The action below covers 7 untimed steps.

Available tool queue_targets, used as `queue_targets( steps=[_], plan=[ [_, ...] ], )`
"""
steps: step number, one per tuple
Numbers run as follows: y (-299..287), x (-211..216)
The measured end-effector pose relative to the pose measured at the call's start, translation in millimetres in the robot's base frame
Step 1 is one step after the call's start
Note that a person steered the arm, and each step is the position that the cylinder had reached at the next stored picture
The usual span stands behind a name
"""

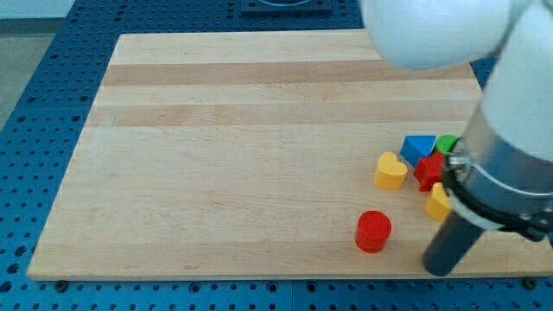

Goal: Push the red circle parallel to the yellow hexagon

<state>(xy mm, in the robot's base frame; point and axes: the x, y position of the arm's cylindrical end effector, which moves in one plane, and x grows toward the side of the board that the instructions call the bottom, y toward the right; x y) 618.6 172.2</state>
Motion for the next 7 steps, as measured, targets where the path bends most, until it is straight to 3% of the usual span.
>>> queue_targets(
  steps=[1, 5, 6, 7],
  plan=[
    [13, -3],
    [-198, -70],
    [-219, -76],
    [-179, -65]
  ],
)
